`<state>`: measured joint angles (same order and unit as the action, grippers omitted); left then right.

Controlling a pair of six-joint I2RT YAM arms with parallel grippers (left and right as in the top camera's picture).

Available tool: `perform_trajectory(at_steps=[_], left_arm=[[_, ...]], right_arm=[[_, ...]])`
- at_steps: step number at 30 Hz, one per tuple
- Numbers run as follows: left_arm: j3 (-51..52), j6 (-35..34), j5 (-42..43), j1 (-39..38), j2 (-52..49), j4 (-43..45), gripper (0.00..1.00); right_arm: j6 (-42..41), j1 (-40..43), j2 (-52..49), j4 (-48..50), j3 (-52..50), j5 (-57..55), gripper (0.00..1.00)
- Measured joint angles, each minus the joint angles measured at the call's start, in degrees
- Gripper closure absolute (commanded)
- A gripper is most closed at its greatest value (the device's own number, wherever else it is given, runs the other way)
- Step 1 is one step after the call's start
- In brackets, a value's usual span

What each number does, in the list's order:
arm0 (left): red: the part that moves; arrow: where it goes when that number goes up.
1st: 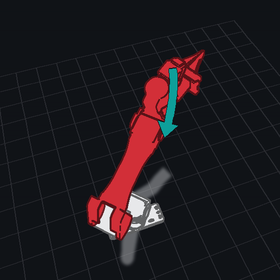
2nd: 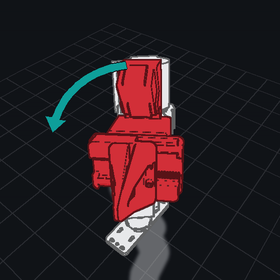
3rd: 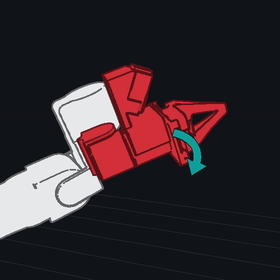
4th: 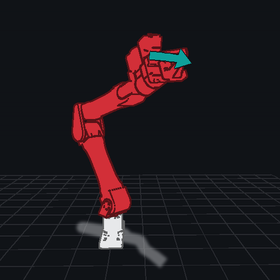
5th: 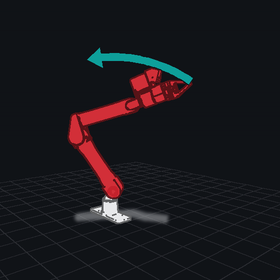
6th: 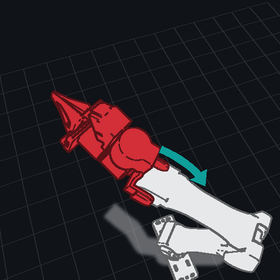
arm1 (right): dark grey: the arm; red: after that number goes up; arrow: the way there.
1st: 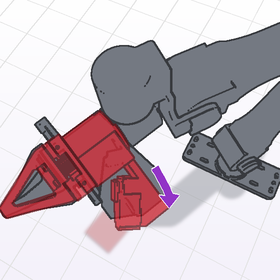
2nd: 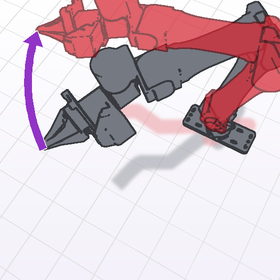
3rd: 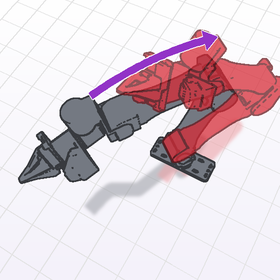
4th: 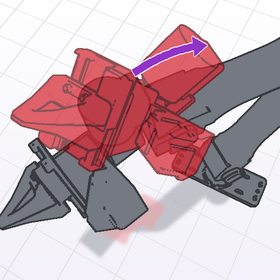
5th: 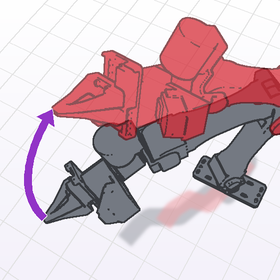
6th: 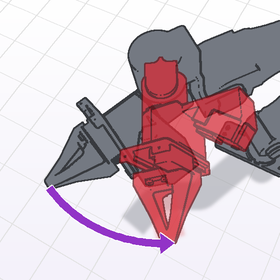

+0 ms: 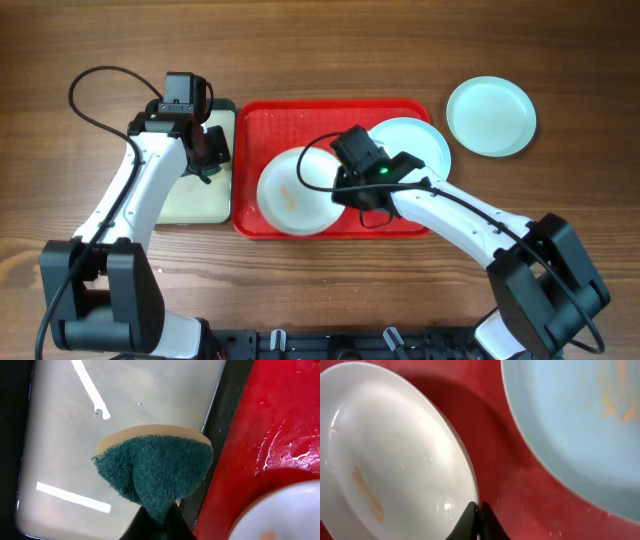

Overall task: Clean dirty plates on tray and stack at the side
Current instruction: 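Drag the white plate toward the upper-left of the red tray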

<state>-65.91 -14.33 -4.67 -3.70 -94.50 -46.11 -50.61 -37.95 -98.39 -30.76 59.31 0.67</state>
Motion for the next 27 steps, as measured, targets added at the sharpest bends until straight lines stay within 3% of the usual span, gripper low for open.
perform_trajectory(at_steps=[12,27], left_arm=[[0.0,0.0,0.0,0.0,0.0,0.0,0.96],[0.0,5.3,0.0,0.0,0.0,0.7,0.96]], right_arm=[[-6.0,0.0,0.0,10.3,0.0,-7.1,0.96],[-8.3,0.0,0.0,10.3,0.0,-8.3,0.95]])
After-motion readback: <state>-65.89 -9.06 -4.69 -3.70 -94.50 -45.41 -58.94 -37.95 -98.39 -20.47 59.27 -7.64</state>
